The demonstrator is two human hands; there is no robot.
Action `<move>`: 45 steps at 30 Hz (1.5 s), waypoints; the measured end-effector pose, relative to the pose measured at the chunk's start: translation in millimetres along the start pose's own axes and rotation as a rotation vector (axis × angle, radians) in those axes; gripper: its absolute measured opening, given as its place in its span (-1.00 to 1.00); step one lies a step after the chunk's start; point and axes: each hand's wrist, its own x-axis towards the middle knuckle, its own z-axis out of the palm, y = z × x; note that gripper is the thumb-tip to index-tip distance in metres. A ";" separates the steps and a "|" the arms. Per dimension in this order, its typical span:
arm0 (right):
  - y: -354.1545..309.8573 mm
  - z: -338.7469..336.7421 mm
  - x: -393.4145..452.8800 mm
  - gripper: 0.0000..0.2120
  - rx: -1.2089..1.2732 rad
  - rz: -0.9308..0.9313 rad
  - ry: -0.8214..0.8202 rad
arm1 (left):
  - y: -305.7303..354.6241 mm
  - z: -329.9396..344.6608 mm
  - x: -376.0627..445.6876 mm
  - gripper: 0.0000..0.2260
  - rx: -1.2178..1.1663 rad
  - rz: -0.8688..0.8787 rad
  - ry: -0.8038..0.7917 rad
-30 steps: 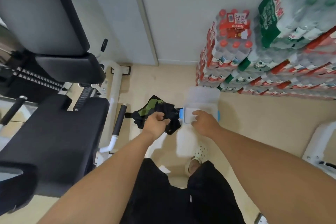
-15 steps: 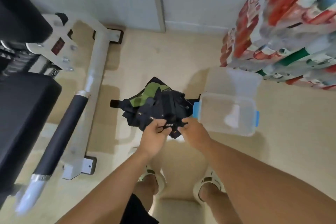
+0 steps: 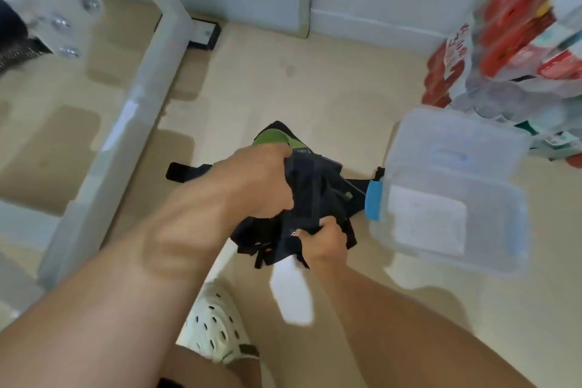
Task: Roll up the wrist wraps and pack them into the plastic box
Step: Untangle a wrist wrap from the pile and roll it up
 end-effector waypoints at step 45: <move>-128.0 -235.1 -146.1 -0.70 0.102 -0.695 -0.353 | -36.6 6.3 -96.2 -0.80 -0.123 0.292 0.142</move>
